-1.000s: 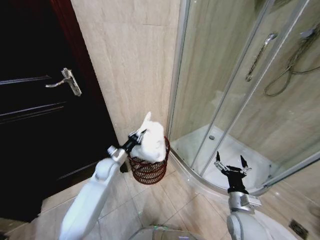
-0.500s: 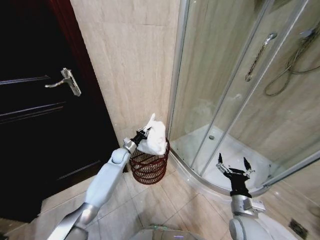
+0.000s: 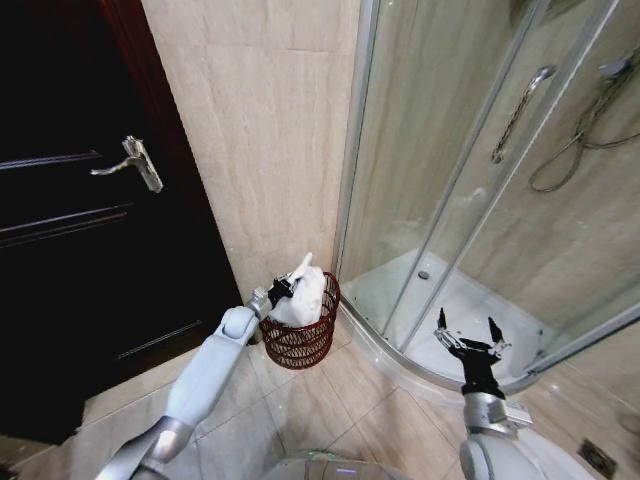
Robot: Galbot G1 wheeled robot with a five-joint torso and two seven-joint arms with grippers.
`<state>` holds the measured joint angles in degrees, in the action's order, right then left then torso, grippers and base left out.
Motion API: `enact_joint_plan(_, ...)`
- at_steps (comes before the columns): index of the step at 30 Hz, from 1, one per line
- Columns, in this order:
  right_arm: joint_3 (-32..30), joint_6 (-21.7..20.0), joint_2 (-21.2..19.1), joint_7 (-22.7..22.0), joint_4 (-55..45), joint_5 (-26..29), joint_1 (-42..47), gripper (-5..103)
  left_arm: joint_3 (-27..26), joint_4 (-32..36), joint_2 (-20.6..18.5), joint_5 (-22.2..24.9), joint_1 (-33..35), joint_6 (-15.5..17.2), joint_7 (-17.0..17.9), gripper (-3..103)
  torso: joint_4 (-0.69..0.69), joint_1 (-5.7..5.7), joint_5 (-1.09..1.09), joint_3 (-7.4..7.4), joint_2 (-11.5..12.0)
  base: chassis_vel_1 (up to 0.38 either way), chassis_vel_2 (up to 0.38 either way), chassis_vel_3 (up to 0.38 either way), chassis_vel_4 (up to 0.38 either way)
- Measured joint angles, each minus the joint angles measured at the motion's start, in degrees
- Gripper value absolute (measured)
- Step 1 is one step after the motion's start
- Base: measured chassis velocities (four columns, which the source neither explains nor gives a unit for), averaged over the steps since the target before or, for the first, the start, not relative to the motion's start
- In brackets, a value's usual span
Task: Discard the used towel into the hamper.
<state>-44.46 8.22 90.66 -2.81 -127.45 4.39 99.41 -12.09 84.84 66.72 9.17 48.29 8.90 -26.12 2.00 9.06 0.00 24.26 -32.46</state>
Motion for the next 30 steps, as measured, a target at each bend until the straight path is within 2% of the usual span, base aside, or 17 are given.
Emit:
enact_joint_plan(1, 0.0, 0.3, 0.0, 0.0, 0.0, 0.1, 0.2, 100, 0.0, 1.8, -0.5, 0.0, -0.2, 4.1, -0.3, 36, 0.00, 0.00, 0.00, 0.00, 0.0, 0.000, 0.000, 0.000, 0.000)
enact_joint_plan(2, 0.0, 0.3, 0.0, 0.0, 0.0, 0.1, 0.2, 100, 0.0, 1.8, -0.5, 0.0, -0.2, 4.1, -0.3, 36, 0.00, 0.00, 0.00, 0.00, 0.0, 0.000, 0.000, 0.000, 0.000)
enact_joint_plan(4, 0.1, 0.8, -0.1, 0.0, 0.0, 0.1, 0.8, 100, 0.1, 5.4, -1.8, 1.2, -1.0, 12.1, -0.6, 41, -0.02, 0.00, 0.00, 0.00, 0.0, 0.000, 0.000, 0.000, 0.000)
enact_joint_plan(5, 0.1, 0.8, -0.1, 0.0, 0.0, 0.1, 0.8, 100, 0.1, 5.4, -1.8, 1.2, -1.0, 12.1, -0.6, 41, -0.02, 0.00, 0.00, 0.00, 0.0, 0.000, 0.000, 0.000, 0.000)
enact_joint_plan(7, 0.2, 1.1, -0.1, 0.0, 0.0, 0.2, 1.1, 100, 0.3, 8.5, -3.3, 2.6, -1.6, 17.4, -0.9, 51, -0.02, 0.00, 0.01, 0.00, 0.0, 0.000, 0.000, 0.000, 0.000)
enact_joint_plan(8, 0.2, 1.1, -0.1, 0.0, 0.0, 0.2, 1.1, 100, 0.3, 8.5, -3.3, 2.6, -1.6, 17.4, -0.9, 51, -0.02, 0.00, 0.01, 0.00, 0.0, 0.000, 0.000, 0.000, 0.000)
enact_joint_plan(11, 0.1, 1.3, -0.1, 0.0, 0.1, 0.4, 1.2, 100, 0.4, 9.9, -4.3, 2.5, -1.7, 19.1, -1.6, 68, 0.00, 0.00, 0.00, 0.00, 0.0, 0.000, 0.000, 0.000, 0.000)
enact_joint_plan(12, 0.1, 1.3, -0.1, 0.0, 0.1, 0.4, 1.2, 100, 0.4, 9.9, -4.3, 2.5, -1.7, 19.1, -1.6, 68, 0.00, 0.00, 0.00, 0.00, 0.0, 0.000, 0.000, 0.000, 0.000)
enact_joint_plan(16, 0.1, 1.3, 0.1, 0.0, 0.1, 0.4, 1.2, 100, -0.1, 11.7, -5.2, 2.1, -1.5, 23.1, -1.7, 89, -0.01, 0.00, 0.00, 0.01, 0.0, 0.000, 0.000, 0.000, 0.000)
enact_joint_plan(17, 0.1, 1.3, 0.1, 0.0, 0.1, 0.4, 1.2, 100, -0.1, 11.7, -5.2, 2.1, -1.5, 23.1, -1.7, 89, -0.01, 0.00, 0.00, 0.01, 0.0, 0.000, 0.000, 0.000, 0.000)
enact_joint_plan(19, 0.1, 1.3, 0.2, 0.0, -0.1, 0.4, 1.3, 100, -0.5, 13.1, -6.1, 2.3, -1.0, 23.8, -2.0, 98, 0.00, 0.00, 0.00, 0.01, 0.0, 0.000, 0.000, 0.000, 0.000)
enact_joint_plan(22, 0.1, 1.0, 0.2, 0.0, -0.5, 0.4, 1.5, 100, -0.9, 13.6, -6.3, 2.7, -0.7, 23.8, -1.7, 100, -0.01, 0.00, 0.00, 0.01, 0.0, 0.000, 0.000, 0.000, 0.000)
enact_joint_plan(24, 0.2, 0.6, 0.2, 0.0, -1.1, 0.5, 1.6, 100, -2.0, 14.5, -6.1, 4.4, 0.5, 22.2, 1.3, 100, -0.02, 0.01, 0.00, 0.01, 0.0, 0.000, 0.000, 0.000, 0.000)
enact_joint_plan(25, 0.2, 0.6, 0.2, 0.0, -1.1, 0.5, 1.6, 100, -2.0, 14.5, -6.1, 4.4, 0.5, 22.2, 1.3, 100, -0.02, 0.01, 0.00, 0.01, 0.0, 0.000, 0.000, 0.000, 0.000)
enact_joint_plan(28, 0.2, -0.3, 0.1, 0.1, -1.7, 0.8, 1.5, 100, -5.4, 17.9, -4.9, 11.7, 5.2, 13.5, 13.7, 100, -0.03, 0.01, 0.00, 0.01, 0.0, 0.000, 0.000, 0.000, 0.000)
enact_joint_plan(29, 0.2, -0.3, 0.1, 0.1, -1.7, 0.8, 1.5, 100, -5.4, 17.9, -4.9, 11.7, 5.2, 13.5, 13.7, 100, -0.03, 0.01, 0.00, 0.01, 0.0, 0.000, 0.000, 0.000, 0.000)
enact_joint_plan(30, 0.2, -0.6, 0.0, 0.1, -1.8, 0.9, 1.5, 100, -7.7, 19.7, -4.1, 13.6, 8.0, 10.0, 16.9, 100, -0.02, 0.01, 0.00, 0.01, 0.0, 0.000, 0.000, 0.000, 0.000)
